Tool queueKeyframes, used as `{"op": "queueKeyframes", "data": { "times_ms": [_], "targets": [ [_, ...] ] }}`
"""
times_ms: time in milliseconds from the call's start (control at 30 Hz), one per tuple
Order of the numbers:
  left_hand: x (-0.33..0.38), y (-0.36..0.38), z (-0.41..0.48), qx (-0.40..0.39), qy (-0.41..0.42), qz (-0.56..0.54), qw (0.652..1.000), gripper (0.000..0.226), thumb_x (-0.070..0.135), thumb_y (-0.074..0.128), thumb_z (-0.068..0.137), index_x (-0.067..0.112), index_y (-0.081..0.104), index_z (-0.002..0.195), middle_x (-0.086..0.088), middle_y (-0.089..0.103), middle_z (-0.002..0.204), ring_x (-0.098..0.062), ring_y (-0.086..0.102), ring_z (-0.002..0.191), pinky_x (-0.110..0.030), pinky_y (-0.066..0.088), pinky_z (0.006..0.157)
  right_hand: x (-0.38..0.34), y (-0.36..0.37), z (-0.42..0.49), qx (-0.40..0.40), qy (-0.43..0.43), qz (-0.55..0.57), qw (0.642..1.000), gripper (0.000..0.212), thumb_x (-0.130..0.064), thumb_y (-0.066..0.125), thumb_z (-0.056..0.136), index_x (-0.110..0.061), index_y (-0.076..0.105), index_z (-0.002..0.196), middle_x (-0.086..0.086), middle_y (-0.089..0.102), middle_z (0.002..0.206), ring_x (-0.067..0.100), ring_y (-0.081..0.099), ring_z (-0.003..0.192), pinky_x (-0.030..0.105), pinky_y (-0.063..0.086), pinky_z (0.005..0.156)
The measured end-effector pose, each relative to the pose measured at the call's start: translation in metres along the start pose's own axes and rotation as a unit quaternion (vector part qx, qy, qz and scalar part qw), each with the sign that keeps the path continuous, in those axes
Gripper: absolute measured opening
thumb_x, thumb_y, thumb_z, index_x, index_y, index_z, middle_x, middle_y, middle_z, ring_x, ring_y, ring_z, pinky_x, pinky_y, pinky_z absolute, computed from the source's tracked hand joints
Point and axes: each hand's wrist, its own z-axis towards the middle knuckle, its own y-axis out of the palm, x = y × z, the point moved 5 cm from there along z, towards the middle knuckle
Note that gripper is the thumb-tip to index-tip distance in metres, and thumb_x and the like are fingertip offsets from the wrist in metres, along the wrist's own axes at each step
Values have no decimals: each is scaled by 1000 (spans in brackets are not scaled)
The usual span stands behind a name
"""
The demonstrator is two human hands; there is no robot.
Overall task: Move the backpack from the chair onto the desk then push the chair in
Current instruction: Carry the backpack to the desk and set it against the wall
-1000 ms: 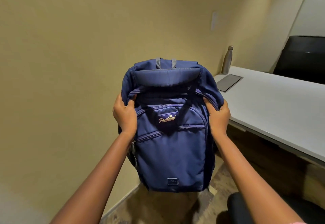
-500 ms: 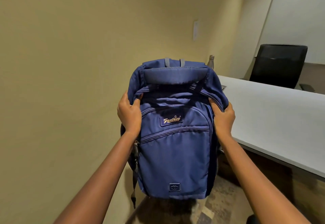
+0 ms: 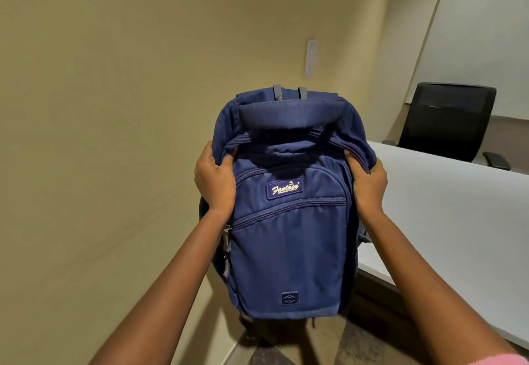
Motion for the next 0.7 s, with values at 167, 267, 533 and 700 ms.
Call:
{"op": "queueKeyframes", "data": {
  "times_ms": [167,267,533,700],
  "targets": [
    [-15,55,39,-5,16,-16,1000,7,2,55,82,2,60,88,-3,58,77,-19,50,69,-20,31,54,10,22,65,14,-9,-3,1000,43,-33,63,86,-9,55,121,1,57,104,18,55,95,29,44,85],
    [-22,87,59,-14,21,-29,999,10,3,56,83,2,61,91,-3,59,80,-20,52,73,-20,33,57,15,35,104,17,-16,-5,1000,44,-33,63,86,-9,54,122,2,58,106,17,54,96,28,43,85],
    [-42,173,91,-7,11,-31,999,9,5,59,82,4,61,90,-1,60,78,-18,52,70,-20,32,56,48,63,216,-2,-12,-18,1000,49,-37,63,85,-7,54,123,14,61,121,24,57,103,34,46,92],
    [-55,221,99,22,-14,-20,999,13,7,61,82,6,61,94,2,60,80,-18,55,76,-29,42,68,70,84,279,-47,-9,-19,999,43,-35,63,85,-7,58,117,5,61,106,19,56,94,29,44,82]
  ]
}}
